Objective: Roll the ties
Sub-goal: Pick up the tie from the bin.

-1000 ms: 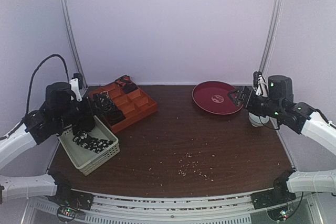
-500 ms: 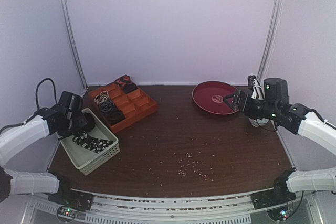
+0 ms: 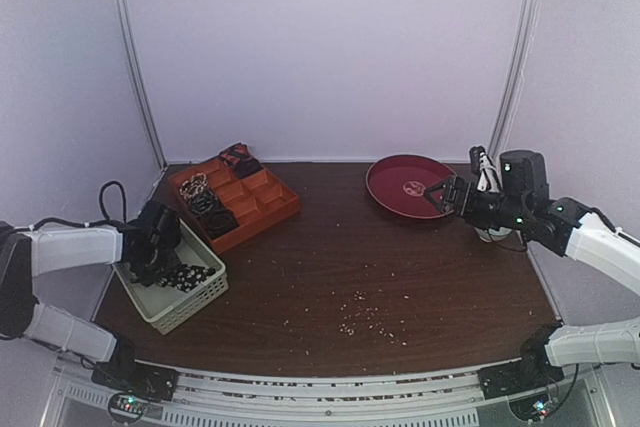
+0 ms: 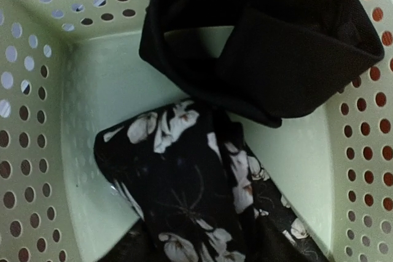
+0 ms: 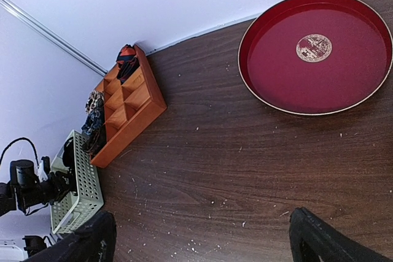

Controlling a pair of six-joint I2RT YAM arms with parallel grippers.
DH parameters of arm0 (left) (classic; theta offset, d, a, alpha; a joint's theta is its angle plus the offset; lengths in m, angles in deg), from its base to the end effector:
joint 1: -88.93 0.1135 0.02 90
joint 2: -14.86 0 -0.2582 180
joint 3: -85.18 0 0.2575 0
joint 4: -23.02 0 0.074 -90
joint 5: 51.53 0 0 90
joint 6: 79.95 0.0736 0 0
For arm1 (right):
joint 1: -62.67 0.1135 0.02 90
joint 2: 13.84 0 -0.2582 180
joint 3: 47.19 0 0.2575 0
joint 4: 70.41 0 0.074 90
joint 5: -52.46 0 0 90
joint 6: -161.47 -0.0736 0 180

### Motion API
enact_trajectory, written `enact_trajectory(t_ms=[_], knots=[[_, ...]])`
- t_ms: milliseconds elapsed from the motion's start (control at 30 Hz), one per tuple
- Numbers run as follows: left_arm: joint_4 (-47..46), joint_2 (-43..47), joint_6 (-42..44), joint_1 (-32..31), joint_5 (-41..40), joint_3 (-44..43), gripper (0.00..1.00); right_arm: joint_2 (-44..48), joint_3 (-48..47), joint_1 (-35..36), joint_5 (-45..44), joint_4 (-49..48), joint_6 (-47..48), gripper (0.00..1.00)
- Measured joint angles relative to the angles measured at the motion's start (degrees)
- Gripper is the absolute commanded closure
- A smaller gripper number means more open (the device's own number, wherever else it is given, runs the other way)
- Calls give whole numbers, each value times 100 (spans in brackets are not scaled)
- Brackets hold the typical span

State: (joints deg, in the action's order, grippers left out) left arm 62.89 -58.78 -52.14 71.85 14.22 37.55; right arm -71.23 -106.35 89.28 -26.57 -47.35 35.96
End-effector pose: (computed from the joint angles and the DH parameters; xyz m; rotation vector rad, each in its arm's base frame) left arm 0.2348 -0.0405 0.1195 -1.0874 2.3126 0.0745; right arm 0.2392 0.1355 0.2858 0.0248 2.0449 0.8875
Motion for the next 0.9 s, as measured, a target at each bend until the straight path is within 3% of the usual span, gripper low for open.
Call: enact_trajectory(t_ms=[100, 167, 433, 600, 733, 900], knots=[[-105, -24, -55, 0, 17, 9, 90, -22, 0, 0, 17, 96, 68, 0], [-138, 70, 26, 0, 63, 7, 100, -28, -2, 0, 66, 173, 94, 0], [92, 1657, 702, 0, 643, -754, 100, 236, -11, 0, 597, 168, 111, 0], [-437, 2806, 1296, 0, 1567, -1475, 100, 503, -11, 13, 931, -81, 24, 0], [-1191, 2964, 1530, 0, 2754, -1814, 100, 710, 24, 122, 1034, -393, -103, 0], [-2485, 2269, 1460, -490, 4216, -1897, 100, 800, 109, 334, 999, -841, -151, 3]])
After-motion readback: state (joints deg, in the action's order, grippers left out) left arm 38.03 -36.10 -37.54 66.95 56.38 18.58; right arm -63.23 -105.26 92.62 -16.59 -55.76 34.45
